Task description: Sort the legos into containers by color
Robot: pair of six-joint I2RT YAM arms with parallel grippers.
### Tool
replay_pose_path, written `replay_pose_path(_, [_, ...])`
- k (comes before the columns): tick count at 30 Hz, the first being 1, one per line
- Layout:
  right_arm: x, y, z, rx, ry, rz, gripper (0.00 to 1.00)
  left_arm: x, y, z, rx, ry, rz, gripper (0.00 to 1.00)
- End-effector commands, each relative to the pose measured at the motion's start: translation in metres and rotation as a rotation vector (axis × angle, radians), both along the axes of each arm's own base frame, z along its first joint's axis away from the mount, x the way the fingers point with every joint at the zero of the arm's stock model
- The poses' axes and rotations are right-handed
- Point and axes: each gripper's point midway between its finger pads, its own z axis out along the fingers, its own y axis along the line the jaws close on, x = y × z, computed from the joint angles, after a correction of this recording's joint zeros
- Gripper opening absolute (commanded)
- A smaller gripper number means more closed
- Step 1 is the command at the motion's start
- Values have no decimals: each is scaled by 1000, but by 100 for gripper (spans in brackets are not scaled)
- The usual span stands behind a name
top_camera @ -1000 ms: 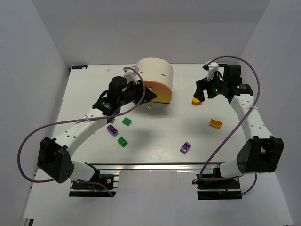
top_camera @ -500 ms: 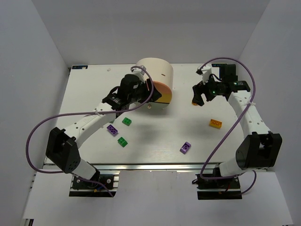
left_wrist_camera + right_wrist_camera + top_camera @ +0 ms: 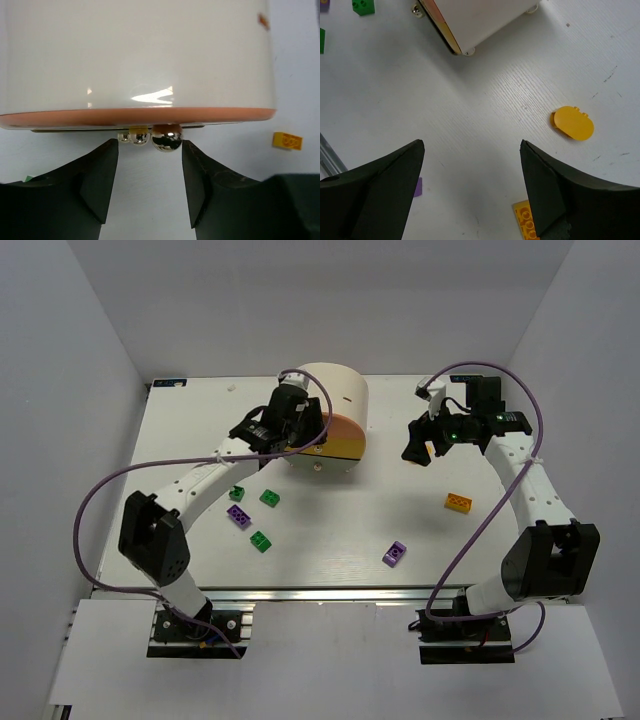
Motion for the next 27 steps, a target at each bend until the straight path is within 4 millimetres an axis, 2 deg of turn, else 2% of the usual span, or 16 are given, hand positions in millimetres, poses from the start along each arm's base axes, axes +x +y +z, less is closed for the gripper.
replay_pose_path(1, [-5,7,19,37,-42,30,83,5,0,7,11,-18,-34,63])
replay_pose_path(8, [-6,8,18,49,-56,33,83,11,-7,2,14,-30,-62,57])
replay_pose_path(16, [-7,8,16,52,-60,35,83,27,-9,14,21,-69,-25,52])
replay_pose_path(19, [-7,7,16,46,-60,30,83,30,-9,19,17,-81,-19,44])
replay_pose_path(22, [-7,7,14,43,-59,28,82,29,-9,17,20,-73,-18,27])
replay_pose_path(24, [-6,6,14,40,-64,24,82,25,-7,15,21,-61,-24,15])
replay_pose_path(27, [-5,4,13,32,-71,15,81,10,-3,7,8,-36,-41,5])
